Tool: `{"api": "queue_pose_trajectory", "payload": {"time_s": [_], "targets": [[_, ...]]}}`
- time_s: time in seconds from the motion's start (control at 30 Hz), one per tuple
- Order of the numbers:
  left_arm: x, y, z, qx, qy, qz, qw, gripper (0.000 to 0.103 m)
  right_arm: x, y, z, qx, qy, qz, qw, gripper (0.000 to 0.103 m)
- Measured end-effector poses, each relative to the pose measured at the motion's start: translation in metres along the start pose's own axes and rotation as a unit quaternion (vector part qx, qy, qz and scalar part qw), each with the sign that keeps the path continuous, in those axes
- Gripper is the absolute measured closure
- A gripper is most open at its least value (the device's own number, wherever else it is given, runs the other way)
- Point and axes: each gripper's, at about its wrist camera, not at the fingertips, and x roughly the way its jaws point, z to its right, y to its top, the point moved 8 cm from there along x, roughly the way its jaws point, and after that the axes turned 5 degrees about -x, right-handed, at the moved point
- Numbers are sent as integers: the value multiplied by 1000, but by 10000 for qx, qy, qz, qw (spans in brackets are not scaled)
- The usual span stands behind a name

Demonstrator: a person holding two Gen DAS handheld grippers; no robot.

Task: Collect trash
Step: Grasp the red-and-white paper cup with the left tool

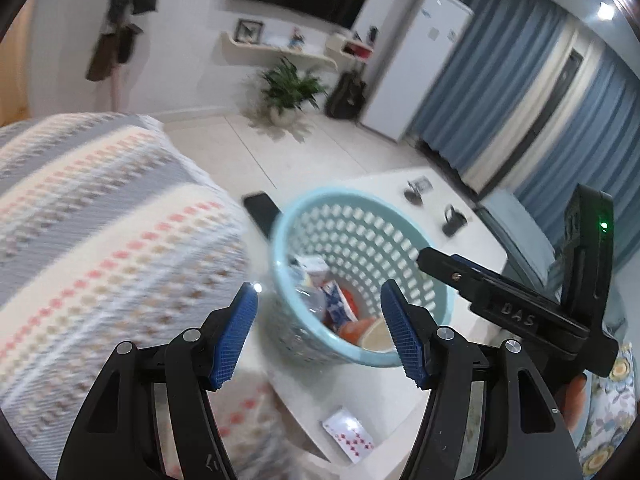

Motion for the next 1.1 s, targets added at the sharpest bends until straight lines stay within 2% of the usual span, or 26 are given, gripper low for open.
{"api": "queue_pose_trajectory", "payload": {"time_s": [0.17, 0.27, 0.37, 0.53, 0.57, 0.63, 0.73, 0.8, 0.87, 1.1], "targets": [[-55, 22, -53, -575, 220, 615, 9962, 35, -7, 22, -70, -555, 384, 288, 9973, 41], [-92, 32, -98, -999, 525, 993, 9886, 35, -4, 31, -124, -978, 635, 389, 9924, 41], [-130, 39, -150, -1410, 1022, 1276, 9764, 33, 6, 36, -177, -1344, 876, 386, 9863, 41], [-179, 43, -222, -2067, 1460, 1635, 9535, 33, 29, 32, -253, -1836, 1115, 327, 9761, 41], [-187, 43, -232, -2126, 1520, 1681, 9505, 33, 34, 30, -265, -1903, 1155, 317, 9744, 42], [-206, 48, -261, -2318, 1805, 1802, 9387, 33, 47, 25, -289, -2088, 1183, 302, 9703, 42], [-230, 55, -298, -2604, 2021, 1943, 9239, 31, 59, 17, -311, -2391, 1078, 363, 9643, 43], [-237, 63, -319, -2752, 2123, 1942, 9173, 29, 68, 9, -325, -2586, 896, 364, 9611, 43], [-236, 66, -332, -2807, 2200, 1890, 9149, 25, 75, 2, -337, -2631, 997, 281, 9592, 43], [-197, 87, -375, -3134, 2571, 1494, 9019, 24, 85, -7, -337, -2615, 1104, 199, 9587, 43]]}}
